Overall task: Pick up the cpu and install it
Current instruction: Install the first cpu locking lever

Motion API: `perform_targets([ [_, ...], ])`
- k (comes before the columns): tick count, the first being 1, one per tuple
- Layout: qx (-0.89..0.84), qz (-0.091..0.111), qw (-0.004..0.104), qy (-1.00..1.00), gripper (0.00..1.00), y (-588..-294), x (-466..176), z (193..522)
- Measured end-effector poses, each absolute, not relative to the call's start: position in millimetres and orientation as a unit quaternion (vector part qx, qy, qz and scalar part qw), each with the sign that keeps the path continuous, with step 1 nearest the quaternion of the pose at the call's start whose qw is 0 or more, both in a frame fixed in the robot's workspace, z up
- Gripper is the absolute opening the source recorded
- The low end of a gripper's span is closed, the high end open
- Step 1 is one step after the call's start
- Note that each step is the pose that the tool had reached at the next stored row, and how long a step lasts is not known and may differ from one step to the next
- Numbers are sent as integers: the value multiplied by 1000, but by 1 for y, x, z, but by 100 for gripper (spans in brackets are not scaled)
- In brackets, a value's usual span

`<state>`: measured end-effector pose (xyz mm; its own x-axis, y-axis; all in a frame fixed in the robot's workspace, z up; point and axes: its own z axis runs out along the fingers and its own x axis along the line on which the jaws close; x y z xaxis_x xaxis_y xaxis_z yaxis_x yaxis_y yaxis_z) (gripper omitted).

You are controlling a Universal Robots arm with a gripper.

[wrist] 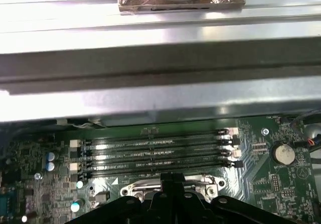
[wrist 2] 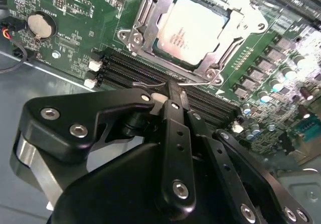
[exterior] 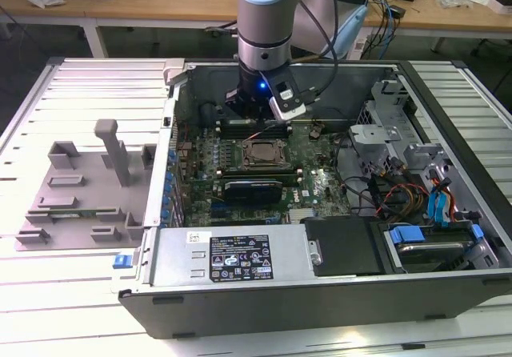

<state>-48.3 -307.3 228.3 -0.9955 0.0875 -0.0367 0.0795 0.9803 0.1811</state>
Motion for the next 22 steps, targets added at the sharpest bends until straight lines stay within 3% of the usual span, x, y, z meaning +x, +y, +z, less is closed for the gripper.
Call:
perform_targets([
  [12,61,90,24,994,11,-302,-42,220],
  [22,138,79,31,987,11,-302,-42,209],
])
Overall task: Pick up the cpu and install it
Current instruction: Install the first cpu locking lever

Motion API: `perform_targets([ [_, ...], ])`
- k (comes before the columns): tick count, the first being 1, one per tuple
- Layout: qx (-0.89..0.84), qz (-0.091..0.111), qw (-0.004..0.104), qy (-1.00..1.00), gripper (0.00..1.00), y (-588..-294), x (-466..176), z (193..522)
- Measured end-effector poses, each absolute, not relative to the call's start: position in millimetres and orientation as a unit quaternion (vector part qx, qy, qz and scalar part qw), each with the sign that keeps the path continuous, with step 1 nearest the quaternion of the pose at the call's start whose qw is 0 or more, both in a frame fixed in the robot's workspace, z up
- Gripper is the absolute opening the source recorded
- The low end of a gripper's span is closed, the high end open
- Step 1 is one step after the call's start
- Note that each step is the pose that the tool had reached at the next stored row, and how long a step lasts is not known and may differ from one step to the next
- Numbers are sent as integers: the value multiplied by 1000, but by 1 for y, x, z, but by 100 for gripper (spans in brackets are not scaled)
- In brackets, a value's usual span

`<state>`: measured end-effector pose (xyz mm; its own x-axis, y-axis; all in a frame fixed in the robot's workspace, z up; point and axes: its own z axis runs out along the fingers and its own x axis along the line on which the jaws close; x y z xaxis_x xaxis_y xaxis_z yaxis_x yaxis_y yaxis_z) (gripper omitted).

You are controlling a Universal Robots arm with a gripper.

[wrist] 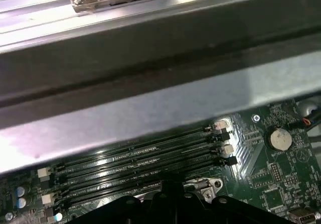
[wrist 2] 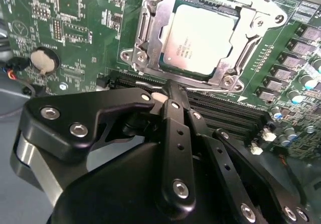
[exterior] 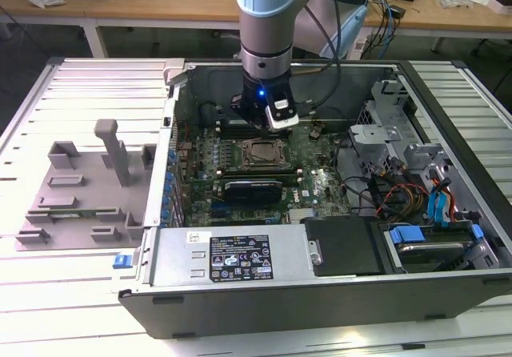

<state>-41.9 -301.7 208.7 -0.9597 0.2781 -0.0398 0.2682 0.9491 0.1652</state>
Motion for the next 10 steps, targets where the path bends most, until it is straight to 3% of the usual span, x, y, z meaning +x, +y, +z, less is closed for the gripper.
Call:
perform_targets([
  [10,165,69,35,983,11,-293,-42,208],
])
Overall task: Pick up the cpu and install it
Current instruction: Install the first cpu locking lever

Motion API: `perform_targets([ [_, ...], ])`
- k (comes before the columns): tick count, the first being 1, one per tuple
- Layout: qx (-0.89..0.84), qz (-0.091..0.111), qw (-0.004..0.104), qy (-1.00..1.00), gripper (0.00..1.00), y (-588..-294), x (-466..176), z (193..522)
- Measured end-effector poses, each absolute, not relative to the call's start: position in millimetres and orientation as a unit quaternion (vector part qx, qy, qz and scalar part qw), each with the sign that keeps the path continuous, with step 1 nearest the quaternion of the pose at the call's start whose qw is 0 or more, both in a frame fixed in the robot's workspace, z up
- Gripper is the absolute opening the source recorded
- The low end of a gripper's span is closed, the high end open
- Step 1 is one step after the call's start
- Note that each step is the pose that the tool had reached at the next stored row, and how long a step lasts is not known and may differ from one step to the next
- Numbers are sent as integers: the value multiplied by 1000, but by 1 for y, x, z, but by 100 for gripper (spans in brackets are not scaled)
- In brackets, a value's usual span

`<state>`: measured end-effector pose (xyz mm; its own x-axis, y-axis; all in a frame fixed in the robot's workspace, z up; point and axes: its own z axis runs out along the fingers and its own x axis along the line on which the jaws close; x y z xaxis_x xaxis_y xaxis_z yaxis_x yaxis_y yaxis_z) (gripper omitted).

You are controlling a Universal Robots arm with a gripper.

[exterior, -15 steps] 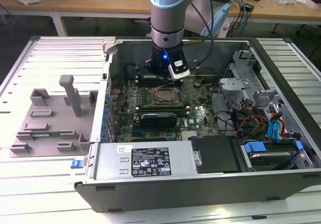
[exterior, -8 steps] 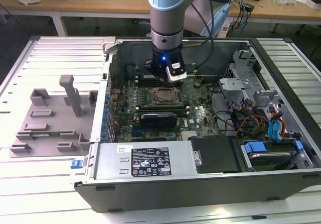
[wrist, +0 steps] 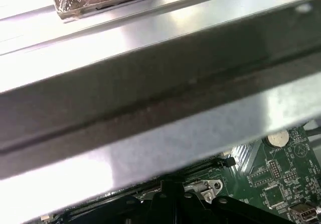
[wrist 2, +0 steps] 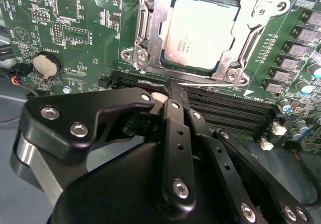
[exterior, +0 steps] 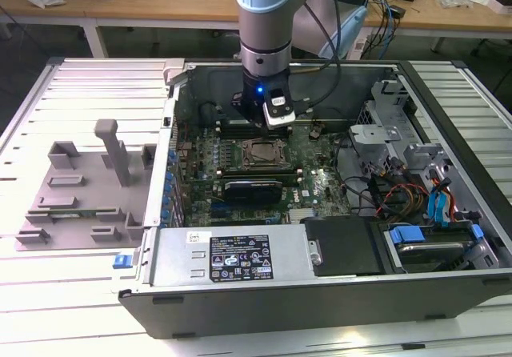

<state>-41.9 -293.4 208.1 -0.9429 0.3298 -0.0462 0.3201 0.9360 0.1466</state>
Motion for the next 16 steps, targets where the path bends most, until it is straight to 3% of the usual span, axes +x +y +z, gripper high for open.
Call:
perform_targets([
  [16,167,50,38,984,11,-287,-42,200],
])
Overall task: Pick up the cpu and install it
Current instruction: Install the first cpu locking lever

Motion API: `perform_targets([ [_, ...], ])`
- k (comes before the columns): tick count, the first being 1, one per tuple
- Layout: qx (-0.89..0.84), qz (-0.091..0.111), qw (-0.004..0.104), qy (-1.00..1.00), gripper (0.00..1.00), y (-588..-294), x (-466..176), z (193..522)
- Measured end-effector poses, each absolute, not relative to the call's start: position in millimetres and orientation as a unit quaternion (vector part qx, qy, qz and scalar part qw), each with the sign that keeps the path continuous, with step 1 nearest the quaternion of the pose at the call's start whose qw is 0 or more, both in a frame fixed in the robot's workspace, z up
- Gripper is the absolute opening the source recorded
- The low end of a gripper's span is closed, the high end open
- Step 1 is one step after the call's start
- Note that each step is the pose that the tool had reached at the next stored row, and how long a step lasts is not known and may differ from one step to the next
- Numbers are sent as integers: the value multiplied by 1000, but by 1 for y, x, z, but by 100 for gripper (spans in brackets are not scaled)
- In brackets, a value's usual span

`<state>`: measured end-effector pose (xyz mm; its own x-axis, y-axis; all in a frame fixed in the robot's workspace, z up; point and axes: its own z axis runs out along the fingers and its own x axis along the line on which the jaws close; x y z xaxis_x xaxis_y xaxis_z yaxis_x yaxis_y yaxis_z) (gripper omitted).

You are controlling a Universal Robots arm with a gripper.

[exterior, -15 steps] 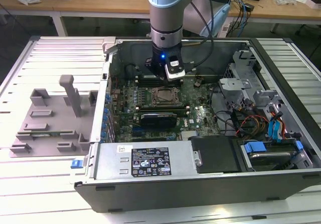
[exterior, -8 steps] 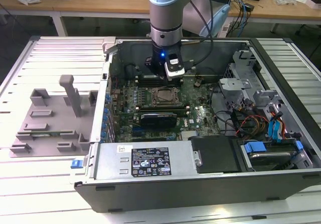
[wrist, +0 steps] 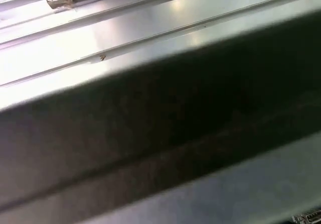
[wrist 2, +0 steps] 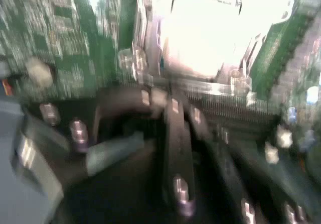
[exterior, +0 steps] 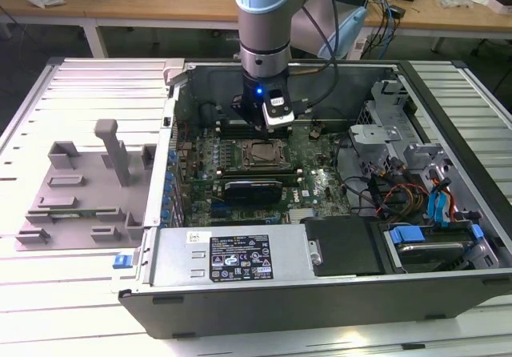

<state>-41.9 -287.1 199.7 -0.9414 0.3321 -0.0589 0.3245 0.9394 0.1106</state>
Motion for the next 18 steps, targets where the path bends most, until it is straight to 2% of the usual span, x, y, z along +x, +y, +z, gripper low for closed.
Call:
perform_targets([
  [6,167,46,39,984,11,-287,-42,212],
  [8,165,10,45,985,11,-287,-42,213],
  [9,165,-2,47,985,11,-290,-42,213],
  [18,163,-8,48,985,11,-315,-44,213],
])
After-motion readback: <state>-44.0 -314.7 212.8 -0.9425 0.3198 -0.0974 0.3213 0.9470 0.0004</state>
